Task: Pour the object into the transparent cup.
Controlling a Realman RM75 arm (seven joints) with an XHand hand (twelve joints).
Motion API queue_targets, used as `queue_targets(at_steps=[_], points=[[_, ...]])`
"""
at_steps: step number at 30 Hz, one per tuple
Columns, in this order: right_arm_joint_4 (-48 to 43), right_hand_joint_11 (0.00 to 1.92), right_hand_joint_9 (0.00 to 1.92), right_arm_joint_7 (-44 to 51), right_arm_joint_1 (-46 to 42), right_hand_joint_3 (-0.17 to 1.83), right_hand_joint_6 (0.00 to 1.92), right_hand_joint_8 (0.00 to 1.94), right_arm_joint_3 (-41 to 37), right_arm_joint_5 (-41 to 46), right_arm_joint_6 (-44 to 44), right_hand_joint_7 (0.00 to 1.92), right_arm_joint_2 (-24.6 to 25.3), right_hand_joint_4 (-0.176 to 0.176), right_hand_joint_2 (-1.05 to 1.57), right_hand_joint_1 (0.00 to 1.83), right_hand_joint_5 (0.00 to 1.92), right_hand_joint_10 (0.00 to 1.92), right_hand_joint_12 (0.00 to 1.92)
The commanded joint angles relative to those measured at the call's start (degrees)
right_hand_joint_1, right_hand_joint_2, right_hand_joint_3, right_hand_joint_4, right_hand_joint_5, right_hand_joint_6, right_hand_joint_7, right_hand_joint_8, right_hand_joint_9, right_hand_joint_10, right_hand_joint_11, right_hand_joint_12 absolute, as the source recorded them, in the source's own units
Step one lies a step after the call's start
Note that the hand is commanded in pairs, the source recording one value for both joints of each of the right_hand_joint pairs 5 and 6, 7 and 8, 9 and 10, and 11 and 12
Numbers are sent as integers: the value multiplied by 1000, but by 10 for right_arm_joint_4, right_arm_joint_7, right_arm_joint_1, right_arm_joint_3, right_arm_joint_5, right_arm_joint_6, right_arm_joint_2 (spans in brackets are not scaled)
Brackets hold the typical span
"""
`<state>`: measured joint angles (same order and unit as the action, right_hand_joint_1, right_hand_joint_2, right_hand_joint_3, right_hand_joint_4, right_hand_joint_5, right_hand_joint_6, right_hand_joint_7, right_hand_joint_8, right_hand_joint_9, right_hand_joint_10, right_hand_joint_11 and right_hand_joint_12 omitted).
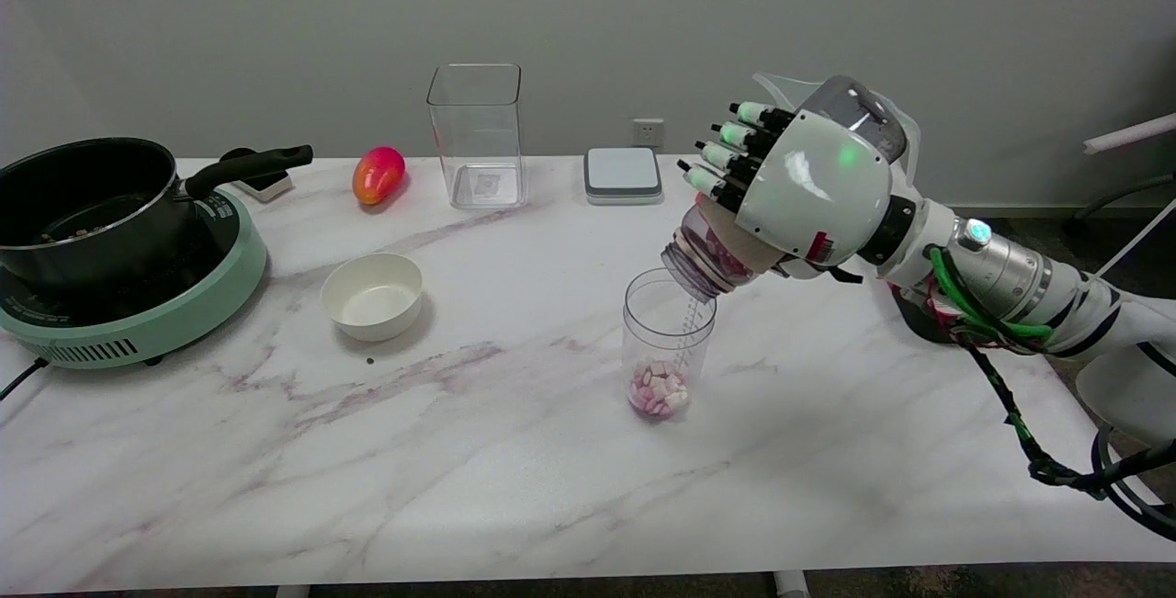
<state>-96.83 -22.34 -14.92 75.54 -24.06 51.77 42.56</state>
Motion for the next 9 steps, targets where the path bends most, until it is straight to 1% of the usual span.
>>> queue_targets(at_steps=[1,5,7,9], points=[[-17,1217,1355,2,-4,585,1339,1561,-21,-30,5,1561,6,0,930,1350,1339,1355,1217],[-13,1215,1351,3,-11,583,1338,1560,-21,-6,-1,1560,9,0,926,1349,1338,1351,1215],[-5,1213,1349,19,-17,587,1335,1558,-18,38,-2,1558,19,0,919,1351,1335,1349,1213],[9,1209,1344,33,-21,605,1322,1554,-17,102,-1,1554,36,0,903,1354,1322,1344,1209]])
